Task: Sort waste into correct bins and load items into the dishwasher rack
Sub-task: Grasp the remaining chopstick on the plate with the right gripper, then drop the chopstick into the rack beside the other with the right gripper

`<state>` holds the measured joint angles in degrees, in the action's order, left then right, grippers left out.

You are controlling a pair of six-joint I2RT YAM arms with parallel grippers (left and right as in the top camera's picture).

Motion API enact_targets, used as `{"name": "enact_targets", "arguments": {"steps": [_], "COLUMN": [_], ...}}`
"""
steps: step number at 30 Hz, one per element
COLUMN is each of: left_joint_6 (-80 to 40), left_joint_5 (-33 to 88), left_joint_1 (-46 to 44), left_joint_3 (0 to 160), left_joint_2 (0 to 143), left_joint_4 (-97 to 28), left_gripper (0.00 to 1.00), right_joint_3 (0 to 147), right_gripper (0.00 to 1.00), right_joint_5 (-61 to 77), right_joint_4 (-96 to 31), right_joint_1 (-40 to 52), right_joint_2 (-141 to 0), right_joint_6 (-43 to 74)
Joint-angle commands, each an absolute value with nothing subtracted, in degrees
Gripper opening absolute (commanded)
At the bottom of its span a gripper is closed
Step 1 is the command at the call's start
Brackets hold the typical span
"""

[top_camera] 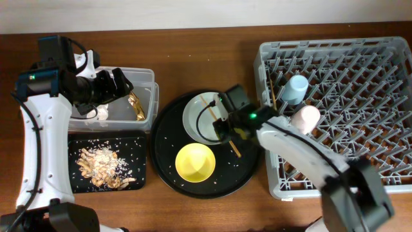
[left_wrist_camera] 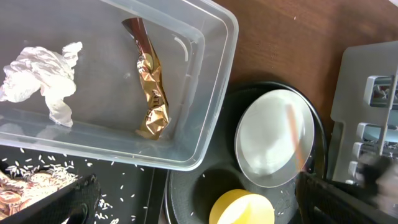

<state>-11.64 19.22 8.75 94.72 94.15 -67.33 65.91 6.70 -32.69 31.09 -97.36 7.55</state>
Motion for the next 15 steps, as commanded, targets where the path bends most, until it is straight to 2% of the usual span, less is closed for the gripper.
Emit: {"name": "enact_targets", "arguments": {"steps": [1, 8, 15], "left_joint_6": [-12.0, -12.0, -12.0], "left_joint_5": [19.0, 19.0, 19.0], "left_joint_1": [8.9, 8.9, 8.9], "left_joint_3": [94.8, 94.8, 94.8], "left_joint_2": [93.0, 93.0, 93.0], "left_joint_4": [-67.4, -67.4, -67.4], "left_gripper": [0.99, 0.99, 0.99], "right_joint_3": [69.9, 70.2, 70.2], "right_gripper": [0.04, 0.04, 0.04], "right_joint_5": [6.6, 6.6, 6.8], "right_joint_4": [-37.3, -46.8, -51.9], "right_joint_1": [28.9, 16.3, 6.2], "right_joint_2": [-90.1, -81.1, -83.0], "right_joint_6": [7.7, 7.7, 0.9]}}
